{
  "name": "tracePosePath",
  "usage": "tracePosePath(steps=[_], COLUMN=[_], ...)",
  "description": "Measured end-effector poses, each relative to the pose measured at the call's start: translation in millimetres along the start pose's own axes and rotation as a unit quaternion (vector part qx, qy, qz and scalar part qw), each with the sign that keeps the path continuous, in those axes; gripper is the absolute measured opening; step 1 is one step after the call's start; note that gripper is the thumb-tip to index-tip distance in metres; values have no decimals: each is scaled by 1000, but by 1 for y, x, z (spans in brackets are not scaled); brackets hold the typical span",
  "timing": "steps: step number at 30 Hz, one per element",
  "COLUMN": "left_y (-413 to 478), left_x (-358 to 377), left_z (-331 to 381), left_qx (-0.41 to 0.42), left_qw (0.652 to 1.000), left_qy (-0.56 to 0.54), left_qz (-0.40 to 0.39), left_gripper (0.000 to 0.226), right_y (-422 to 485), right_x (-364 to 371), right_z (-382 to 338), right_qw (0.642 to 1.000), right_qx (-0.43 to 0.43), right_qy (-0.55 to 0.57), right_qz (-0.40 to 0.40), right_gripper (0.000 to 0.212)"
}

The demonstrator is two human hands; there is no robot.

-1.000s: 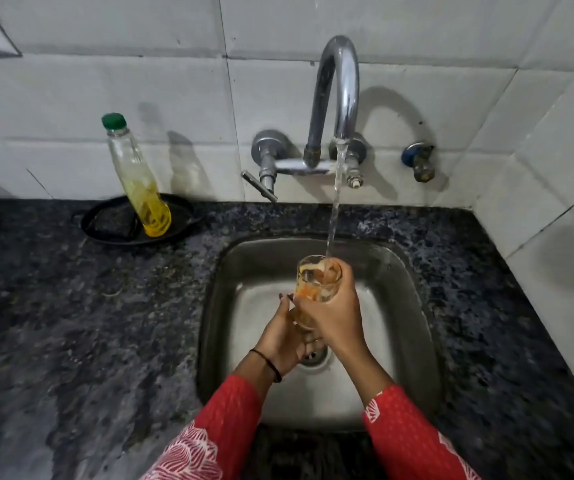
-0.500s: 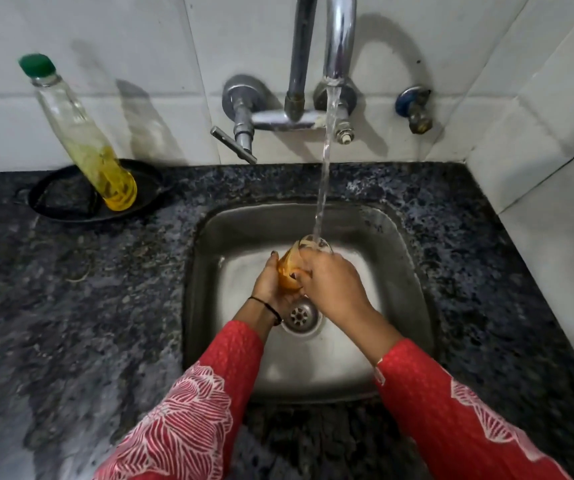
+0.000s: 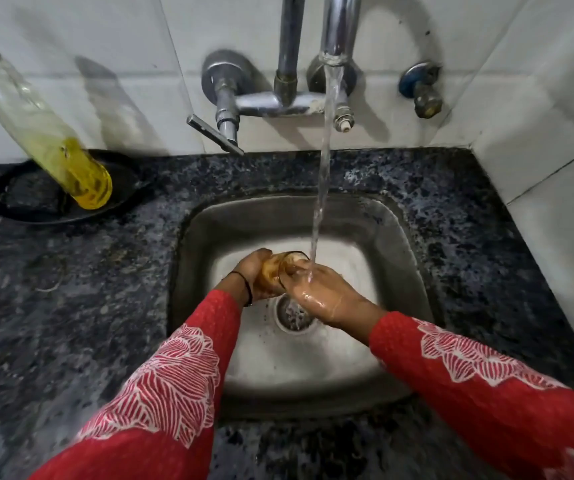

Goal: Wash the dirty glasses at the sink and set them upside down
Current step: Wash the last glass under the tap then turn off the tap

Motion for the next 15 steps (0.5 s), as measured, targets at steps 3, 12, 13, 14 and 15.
tracePosePath(steps=[3, 12, 13, 14, 15], left_y=[-6, -16, -17, -17, -17], left_x=[1, 36, 35, 33, 28], left_z=[-4, -34, -35, -38, -41], left_qx=[15, 41, 18, -7, -26], left_qw=[999, 989, 992, 994, 994], left_qy=[-34, -133, -110, -100, -99], left_qz=[-27, -54, -51, -49, -42], left_gripper=[44, 67, 68, 69, 69], right_y=[5, -19, -22, -23, -25], right_x=[0, 38, 32, 31, 27], right_z=[2, 3, -1, 0, -2], right_qw=[997, 805, 858, 914, 955], right_qx=[52, 245, 198, 135, 77], right_qy=[45, 513, 444, 352, 265], right_qz=[43, 169, 167, 150, 112], right_gripper=[31, 25, 25, 24, 24])
Point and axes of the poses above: each hand's wrist, its own y-axis towards the middle knuckle, its own x-axis out of the palm, z = x × y, the point moved 9 cm from there along y, towards the middle knuckle, and after that the axes turned 6 degrees about y, right-handed, at the moved point
